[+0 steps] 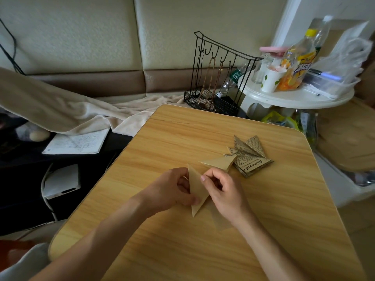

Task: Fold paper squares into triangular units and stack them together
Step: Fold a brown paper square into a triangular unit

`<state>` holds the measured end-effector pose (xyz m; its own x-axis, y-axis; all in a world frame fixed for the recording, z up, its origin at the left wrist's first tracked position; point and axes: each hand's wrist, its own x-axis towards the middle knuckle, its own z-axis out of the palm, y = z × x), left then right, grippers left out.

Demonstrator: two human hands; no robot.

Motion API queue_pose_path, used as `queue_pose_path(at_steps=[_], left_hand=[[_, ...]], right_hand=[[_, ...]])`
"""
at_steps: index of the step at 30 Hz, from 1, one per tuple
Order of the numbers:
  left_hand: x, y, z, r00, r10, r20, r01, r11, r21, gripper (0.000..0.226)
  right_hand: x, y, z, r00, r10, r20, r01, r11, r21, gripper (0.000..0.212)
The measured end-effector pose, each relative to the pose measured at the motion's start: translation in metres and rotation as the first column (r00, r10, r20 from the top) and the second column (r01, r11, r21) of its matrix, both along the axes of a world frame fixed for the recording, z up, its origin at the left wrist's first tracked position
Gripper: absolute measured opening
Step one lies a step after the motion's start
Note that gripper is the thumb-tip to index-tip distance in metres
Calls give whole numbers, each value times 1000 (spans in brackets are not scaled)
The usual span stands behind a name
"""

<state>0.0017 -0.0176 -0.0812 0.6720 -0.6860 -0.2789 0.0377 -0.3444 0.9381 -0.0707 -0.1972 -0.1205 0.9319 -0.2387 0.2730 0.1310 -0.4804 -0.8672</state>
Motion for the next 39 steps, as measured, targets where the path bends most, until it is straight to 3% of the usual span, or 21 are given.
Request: queue_pose_path(at_steps=[3,7,10,17,23,27,32,39], left_hand=[[-1,-1,0,998,67,-6,-67,998,-11,24],[-2,-6,-4,968,252,-5,-252,967,-50,26],[-1,-6,-6,945,327,10,-324,940,-105,13],[0,-7,-5,933,357,-41,-359,924,-130,12],[-4,-7,-4,966,258,1,-256,959,-121,8],[-5,-9,-4,960,281,-5,-280,953,-118,11],[-8,-11,-7,930,367,16,-363,926,-103,18],[1,-8,-9,817,576,27,-570,814,-116,20]], right_hand=[[0,-1,1,1000,11,1,-11,1000,-6,24],[-1,-1,2,998,61,-7,-61,998,-25,24],[-2,-1,3,996,90,-4,-90,995,-34,25],[0,-1,1,995,98,-22,-99,994,-47,20],[0,-1,1,996,83,-17,-83,996,-25,13],[0,-2,1,995,99,-8,-99,995,-24,16],[0,0,2,995,96,10,-96,995,-37,18],[-1,-2,2,998,66,-3,-66,996,-51,20]])
